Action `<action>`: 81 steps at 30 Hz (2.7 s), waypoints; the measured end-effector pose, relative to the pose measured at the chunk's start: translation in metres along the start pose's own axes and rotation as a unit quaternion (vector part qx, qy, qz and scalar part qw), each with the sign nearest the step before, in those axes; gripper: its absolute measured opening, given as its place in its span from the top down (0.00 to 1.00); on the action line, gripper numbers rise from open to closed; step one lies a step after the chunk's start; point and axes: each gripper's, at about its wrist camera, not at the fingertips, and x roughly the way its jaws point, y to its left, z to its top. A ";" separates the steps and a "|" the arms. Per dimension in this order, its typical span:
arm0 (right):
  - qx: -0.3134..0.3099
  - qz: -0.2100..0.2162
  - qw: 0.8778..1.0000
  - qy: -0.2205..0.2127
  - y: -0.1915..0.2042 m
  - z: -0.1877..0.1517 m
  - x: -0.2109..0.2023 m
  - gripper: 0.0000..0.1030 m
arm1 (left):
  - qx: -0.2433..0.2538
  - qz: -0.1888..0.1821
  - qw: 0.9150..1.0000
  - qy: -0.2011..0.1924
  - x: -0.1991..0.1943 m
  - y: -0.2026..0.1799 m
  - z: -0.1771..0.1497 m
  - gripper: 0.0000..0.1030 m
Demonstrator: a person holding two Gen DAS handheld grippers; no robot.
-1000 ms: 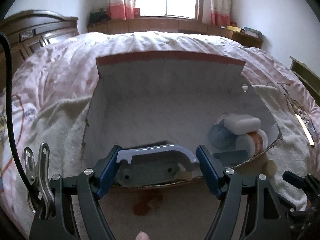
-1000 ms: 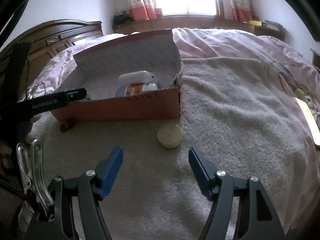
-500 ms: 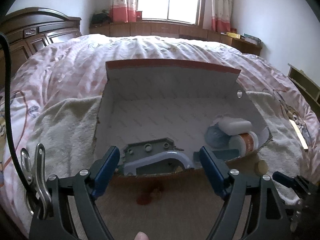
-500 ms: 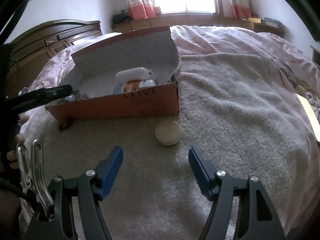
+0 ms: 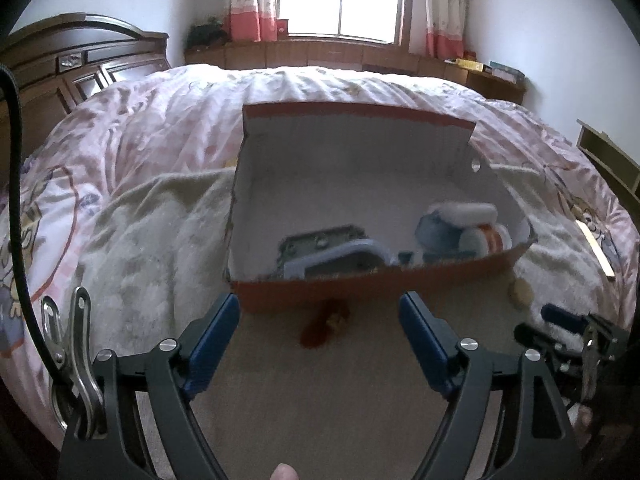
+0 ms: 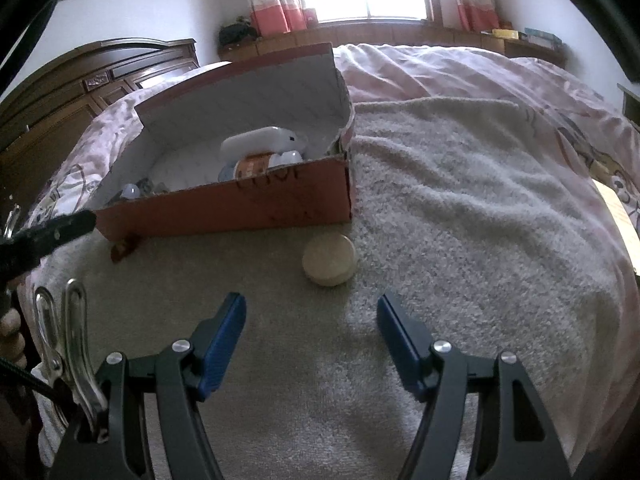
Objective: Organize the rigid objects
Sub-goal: 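Withdraw both tools from the box toward the red figurine and beige disc, then grasp the red figurine with the left tool while the right tool grasps the beige disc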
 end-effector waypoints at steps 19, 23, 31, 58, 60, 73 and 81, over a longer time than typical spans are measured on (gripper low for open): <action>0.000 -0.001 1.000 0.002 0.001 -0.003 0.001 0.28 | -0.019 -0.003 0.998 0.058 0.049 -0.004 -0.015 0.37; -0.001 -0.001 1.000 0.002 0.002 -0.004 0.003 0.27 | -0.027 0.000 0.998 0.055 0.050 -0.001 -0.014 0.49; -0.001 -0.001 1.000 0.002 0.001 -0.004 0.002 0.26 | -0.018 0.004 0.998 0.052 0.046 -0.003 -0.016 0.77; -0.033 -0.058 0.998 0.002 0.008 0.015 0.022 0.42 | -0.018 -0.007 0.998 0.057 0.043 -0.005 -0.025 0.78; -0.033 -0.070 0.997 -0.001 0.008 0.016 0.022 0.56 | -0.020 -0.007 0.998 0.057 0.043 -0.005 -0.025 0.78; -0.040 -0.039 0.998 -0.014 0.013 0.014 0.007 0.68 | -0.022 -0.016 0.998 0.047 0.028 -0.008 -0.021 0.79; -0.053 0.008 0.998 -0.025 0.032 0.016 -0.008 0.68 | -0.014 -0.034 0.999 0.019 0.003 -0.015 -0.011 0.79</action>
